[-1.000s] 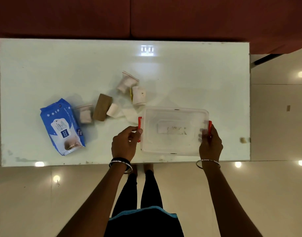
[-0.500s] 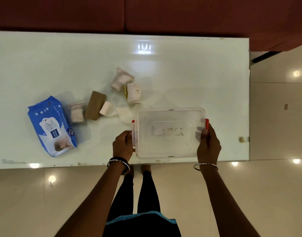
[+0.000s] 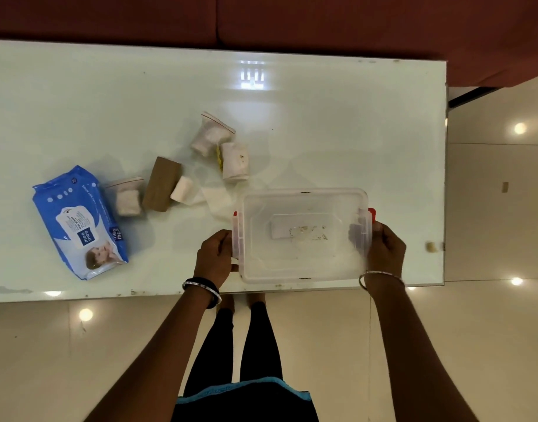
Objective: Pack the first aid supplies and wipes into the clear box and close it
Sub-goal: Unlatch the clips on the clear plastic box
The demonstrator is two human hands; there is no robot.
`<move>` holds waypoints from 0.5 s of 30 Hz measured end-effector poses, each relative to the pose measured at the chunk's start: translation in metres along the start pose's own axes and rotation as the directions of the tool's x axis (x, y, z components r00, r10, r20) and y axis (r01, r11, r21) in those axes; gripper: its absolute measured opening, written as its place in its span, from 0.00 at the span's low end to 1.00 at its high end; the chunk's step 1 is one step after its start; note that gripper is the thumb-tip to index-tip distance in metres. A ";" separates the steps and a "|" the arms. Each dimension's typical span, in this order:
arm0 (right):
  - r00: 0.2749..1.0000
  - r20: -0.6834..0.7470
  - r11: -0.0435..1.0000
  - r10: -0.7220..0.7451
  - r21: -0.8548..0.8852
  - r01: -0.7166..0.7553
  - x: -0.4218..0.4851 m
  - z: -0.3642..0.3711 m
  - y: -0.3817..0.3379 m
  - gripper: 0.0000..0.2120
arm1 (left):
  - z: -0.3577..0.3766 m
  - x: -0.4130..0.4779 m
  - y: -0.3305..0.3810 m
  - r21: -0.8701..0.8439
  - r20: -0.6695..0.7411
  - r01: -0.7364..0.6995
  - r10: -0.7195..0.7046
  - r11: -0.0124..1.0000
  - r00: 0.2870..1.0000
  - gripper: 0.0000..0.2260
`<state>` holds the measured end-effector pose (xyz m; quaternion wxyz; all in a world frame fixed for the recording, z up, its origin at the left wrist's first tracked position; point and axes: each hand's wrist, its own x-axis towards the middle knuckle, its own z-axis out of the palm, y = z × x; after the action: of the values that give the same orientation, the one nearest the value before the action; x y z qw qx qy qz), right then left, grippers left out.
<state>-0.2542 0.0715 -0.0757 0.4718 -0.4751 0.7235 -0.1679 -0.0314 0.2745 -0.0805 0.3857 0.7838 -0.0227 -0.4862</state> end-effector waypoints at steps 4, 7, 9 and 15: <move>0.988 -0.086 0.975 0.125 -0.175 -0.139 0.006 0.000 -0.019 0.09 | -0.002 -0.002 0.002 -0.051 0.037 0.019 -0.017 0.998 0.999 0.12; 0.935 -0.232 0.911 -0.268 -0.376 0.167 -0.019 0.007 -0.045 0.10 | -0.004 -0.002 0.003 -0.099 0.080 0.032 -0.024 0.995 0.996 0.12; 0.827 -0.104 0.777 -0.552 -0.426 0.464 -0.045 0.017 -0.065 0.12 | -0.006 0.000 0.003 -0.125 0.112 0.044 -0.030 0.991 0.993 0.12; 0.593 0.514 0.469 -0.619 -0.364 0.805 -0.135 0.081 -0.087 0.19 | -0.013 0.006 0.002 -0.186 0.208 0.076 -0.037 0.980 0.977 0.12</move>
<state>-0.1257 0.1598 0.0144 0.3003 -0.8716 0.3839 -0.0529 -0.0176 0.2789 -0.0805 0.4414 0.6891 0.0076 -0.5746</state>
